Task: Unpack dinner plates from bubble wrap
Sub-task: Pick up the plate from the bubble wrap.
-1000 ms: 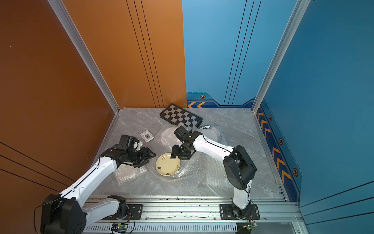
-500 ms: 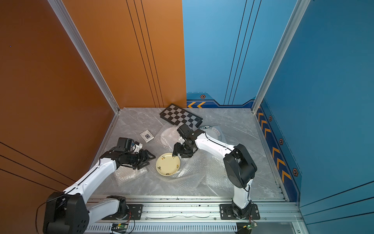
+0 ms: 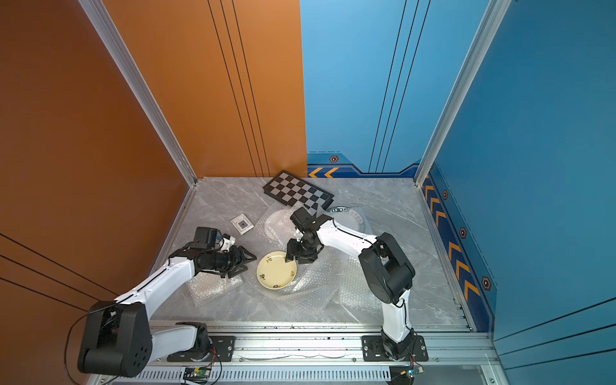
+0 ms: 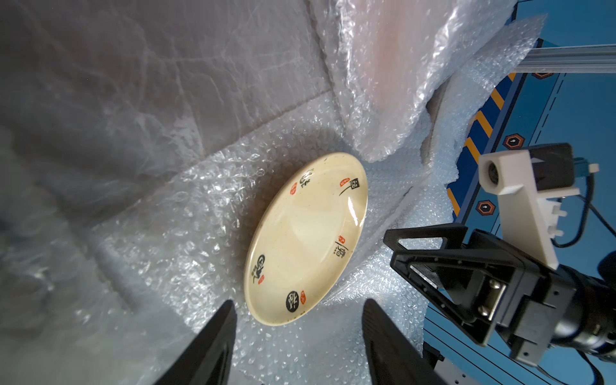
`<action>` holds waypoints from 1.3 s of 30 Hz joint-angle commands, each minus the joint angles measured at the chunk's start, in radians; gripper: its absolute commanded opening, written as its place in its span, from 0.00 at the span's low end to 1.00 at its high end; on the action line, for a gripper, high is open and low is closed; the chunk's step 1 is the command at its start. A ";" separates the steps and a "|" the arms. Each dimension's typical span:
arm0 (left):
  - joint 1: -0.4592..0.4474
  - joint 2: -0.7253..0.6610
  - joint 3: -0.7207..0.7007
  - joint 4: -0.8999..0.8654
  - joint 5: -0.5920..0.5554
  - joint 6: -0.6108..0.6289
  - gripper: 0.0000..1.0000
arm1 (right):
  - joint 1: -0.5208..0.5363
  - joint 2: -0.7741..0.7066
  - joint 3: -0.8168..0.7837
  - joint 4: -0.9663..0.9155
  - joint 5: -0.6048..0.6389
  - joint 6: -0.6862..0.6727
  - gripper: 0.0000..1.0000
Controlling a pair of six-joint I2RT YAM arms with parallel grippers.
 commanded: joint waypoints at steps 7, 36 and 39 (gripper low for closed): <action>-0.025 0.096 0.010 0.057 0.008 0.024 0.60 | -0.012 0.048 -0.002 0.008 -0.005 -0.029 0.51; -0.133 0.234 0.004 0.159 -0.017 0.006 0.41 | 0.002 0.102 -0.081 0.174 -0.076 0.007 0.47; -0.141 0.239 0.001 0.170 -0.019 0.000 0.39 | 0.009 0.099 -0.080 0.205 -0.092 0.010 0.47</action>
